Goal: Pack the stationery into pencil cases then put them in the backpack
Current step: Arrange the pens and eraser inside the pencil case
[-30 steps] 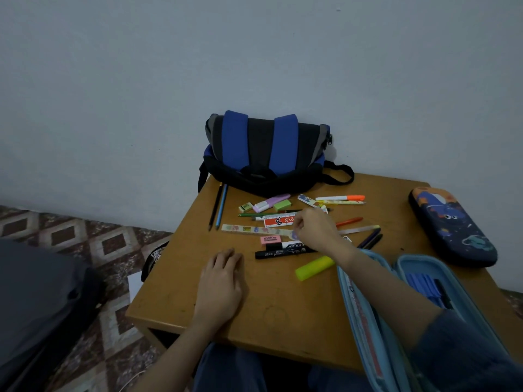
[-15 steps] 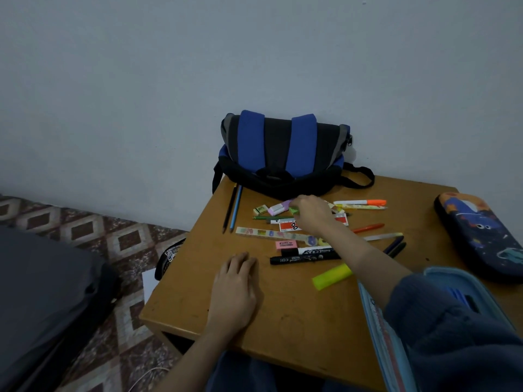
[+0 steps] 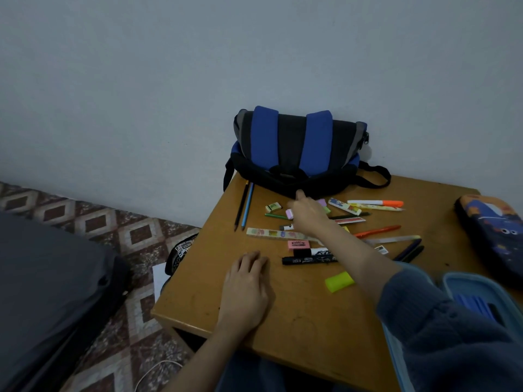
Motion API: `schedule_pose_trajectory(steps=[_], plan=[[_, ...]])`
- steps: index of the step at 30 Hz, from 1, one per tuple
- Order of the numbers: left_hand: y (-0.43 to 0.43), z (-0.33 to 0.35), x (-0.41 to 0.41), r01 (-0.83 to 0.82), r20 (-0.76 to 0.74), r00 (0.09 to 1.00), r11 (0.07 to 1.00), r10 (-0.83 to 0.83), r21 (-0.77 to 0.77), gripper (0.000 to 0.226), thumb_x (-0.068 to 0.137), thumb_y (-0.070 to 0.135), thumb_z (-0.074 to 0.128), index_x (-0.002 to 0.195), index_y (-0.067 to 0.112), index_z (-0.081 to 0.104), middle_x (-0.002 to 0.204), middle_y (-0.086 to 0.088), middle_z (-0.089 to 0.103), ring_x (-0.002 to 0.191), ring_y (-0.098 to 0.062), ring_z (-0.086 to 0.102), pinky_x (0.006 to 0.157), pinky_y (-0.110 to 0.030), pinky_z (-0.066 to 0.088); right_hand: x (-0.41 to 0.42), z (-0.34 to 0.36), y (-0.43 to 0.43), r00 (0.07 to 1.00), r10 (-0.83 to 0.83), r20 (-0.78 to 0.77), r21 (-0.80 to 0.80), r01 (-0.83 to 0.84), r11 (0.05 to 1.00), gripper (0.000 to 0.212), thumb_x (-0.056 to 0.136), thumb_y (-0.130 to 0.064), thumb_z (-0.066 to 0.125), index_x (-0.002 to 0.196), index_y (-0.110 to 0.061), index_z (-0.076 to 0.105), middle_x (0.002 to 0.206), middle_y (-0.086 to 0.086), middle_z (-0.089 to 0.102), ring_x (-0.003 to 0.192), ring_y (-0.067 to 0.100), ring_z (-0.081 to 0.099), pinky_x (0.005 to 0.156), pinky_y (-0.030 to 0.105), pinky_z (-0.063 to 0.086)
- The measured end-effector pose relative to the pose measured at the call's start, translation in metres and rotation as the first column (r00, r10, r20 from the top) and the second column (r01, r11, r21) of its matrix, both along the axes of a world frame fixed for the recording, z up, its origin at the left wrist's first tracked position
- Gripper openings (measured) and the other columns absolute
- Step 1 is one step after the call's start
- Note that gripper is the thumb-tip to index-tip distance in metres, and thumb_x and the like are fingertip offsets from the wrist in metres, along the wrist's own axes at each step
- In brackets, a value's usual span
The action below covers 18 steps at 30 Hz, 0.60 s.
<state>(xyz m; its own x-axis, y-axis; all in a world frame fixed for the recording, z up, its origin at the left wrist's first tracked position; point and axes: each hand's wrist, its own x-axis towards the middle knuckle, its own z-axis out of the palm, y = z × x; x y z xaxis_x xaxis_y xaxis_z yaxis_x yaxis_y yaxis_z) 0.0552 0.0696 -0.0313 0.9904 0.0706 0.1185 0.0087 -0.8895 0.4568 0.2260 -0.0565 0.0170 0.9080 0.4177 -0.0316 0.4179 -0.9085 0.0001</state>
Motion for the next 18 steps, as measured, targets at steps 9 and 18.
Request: schedule_pose_trajectory(steps=[9, 18], plan=[[0.0, -0.001, 0.001, -0.004, 0.003, 1.0, 1.0, 0.004, 0.001, 0.043, 0.097, 0.026, 0.035, 0.14, 0.027, 0.036, 0.148, 0.01, 0.028, 0.136, -0.011, 0.021, 0.112, -0.028, 0.02, -0.019, 0.013, -0.019, 0.997, -0.046, 0.057, 0.437, 0.017, 0.899, 0.024, 0.098, -0.013, 0.036, 0.121, -0.011, 0.045, 0.11, 0.014, 0.052, 0.093, 0.031, 0.054, 0.072, 0.036, 0.041], [0.001, -0.004, 0.002, -0.007, 0.01, 1.0, 1.0, 0.007, 0.029, 0.042, 0.096, 0.023, 0.039, 0.138, 0.024, 0.041, 0.146, 0.007, 0.035, 0.134, -0.014, 0.028, 0.111, -0.03, 0.025, -0.055, 0.071, -0.072, 0.971, -0.166, -0.173, 0.905, 0.223, 0.363, 0.007, 0.096, -0.019, 0.049, 0.093, -0.012, 0.051, 0.078, 0.009, 0.063, 0.062, 0.02, 0.061, 0.056, 0.028, 0.054]])
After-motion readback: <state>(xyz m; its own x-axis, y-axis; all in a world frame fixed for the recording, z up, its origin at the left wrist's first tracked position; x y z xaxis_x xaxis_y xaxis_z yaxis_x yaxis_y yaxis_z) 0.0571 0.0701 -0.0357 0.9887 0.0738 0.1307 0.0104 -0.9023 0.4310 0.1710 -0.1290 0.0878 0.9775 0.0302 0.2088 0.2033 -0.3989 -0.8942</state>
